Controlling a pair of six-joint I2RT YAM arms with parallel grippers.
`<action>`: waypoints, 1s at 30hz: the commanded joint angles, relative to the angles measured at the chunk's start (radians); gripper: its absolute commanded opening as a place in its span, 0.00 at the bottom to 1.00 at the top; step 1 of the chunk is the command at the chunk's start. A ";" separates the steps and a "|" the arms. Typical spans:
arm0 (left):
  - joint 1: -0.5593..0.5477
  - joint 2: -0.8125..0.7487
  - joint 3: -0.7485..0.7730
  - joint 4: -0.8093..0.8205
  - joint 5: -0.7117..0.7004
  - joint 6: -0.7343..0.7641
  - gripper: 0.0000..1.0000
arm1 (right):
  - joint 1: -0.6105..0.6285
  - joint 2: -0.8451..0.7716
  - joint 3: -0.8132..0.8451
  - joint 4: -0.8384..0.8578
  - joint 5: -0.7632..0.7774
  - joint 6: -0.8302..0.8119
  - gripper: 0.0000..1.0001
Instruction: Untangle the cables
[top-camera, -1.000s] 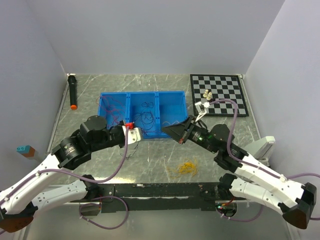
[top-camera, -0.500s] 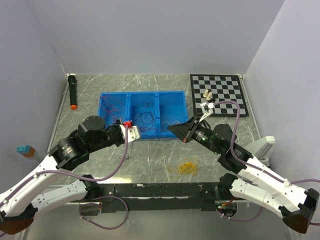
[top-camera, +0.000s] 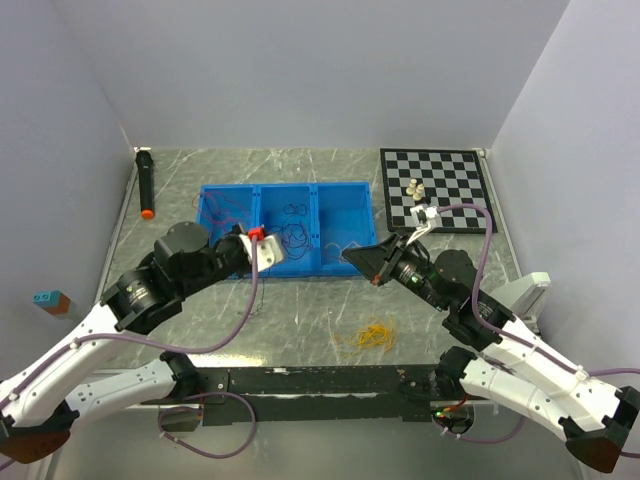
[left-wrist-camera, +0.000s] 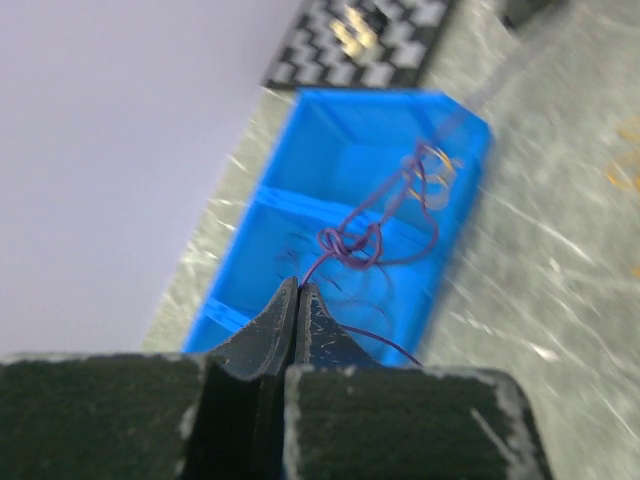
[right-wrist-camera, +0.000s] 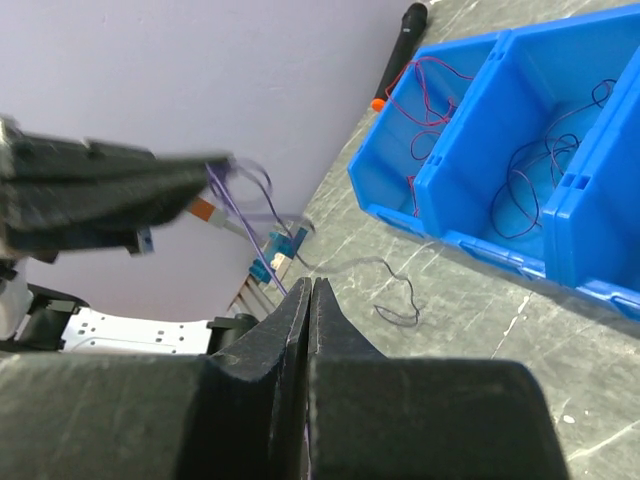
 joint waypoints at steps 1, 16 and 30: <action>0.005 0.050 0.104 0.168 -0.089 0.013 0.01 | -0.012 0.001 0.027 0.010 -0.004 -0.029 0.06; 0.040 0.335 0.233 0.648 -0.211 0.165 0.01 | -0.010 -0.089 -0.017 -0.087 0.043 -0.046 0.74; 0.215 0.539 0.161 0.688 -0.250 -0.013 0.01 | -0.010 -0.148 -0.059 -0.212 0.134 -0.054 0.73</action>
